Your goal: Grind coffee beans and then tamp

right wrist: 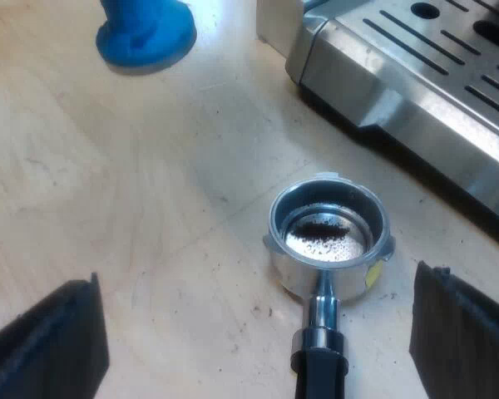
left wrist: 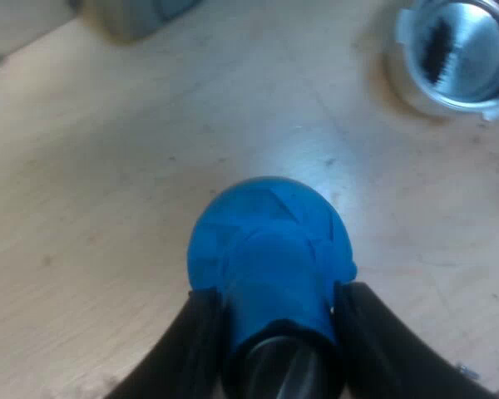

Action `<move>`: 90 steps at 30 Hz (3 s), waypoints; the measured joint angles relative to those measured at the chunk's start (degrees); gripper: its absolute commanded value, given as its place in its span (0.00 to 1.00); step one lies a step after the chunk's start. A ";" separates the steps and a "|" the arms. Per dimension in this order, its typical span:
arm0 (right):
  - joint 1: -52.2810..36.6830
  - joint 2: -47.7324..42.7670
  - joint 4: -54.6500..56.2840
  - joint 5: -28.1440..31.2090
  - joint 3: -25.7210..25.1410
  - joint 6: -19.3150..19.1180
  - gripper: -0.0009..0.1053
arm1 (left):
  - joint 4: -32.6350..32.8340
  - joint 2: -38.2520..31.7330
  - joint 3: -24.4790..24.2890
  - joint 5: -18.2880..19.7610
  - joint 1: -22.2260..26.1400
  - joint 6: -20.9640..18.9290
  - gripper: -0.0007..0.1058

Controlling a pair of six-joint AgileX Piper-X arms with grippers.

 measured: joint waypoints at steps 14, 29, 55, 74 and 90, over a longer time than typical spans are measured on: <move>-9.87 3.78 -11.99 -9.00 5.73 -5.06 0.73 | -0.06 0.00 -6.32 3.52 -4.65 -2.31 0.01; -9.85 11.36 -20.50 -9.73 5.73 -5.07 0.73 | -1.89 3.46 -9.42 6.06 -11.34 -2.31 0.01; -9.85 11.36 -20.35 -9.73 5.73 -1.65 0.73 | -8.99 15.58 -9.65 7.78 -14.29 -2.12 0.01; -9.85 11.36 -20.35 -9.73 5.73 -1.65 0.73 | -9.66 21.79 -9.65 8.12 -14.29 0.00 0.01; -9.85 11.36 -20.35 -9.73 5.73 -1.65 0.73 | -11.51 24.26 -9.65 8.07 -14.29 0.00 0.01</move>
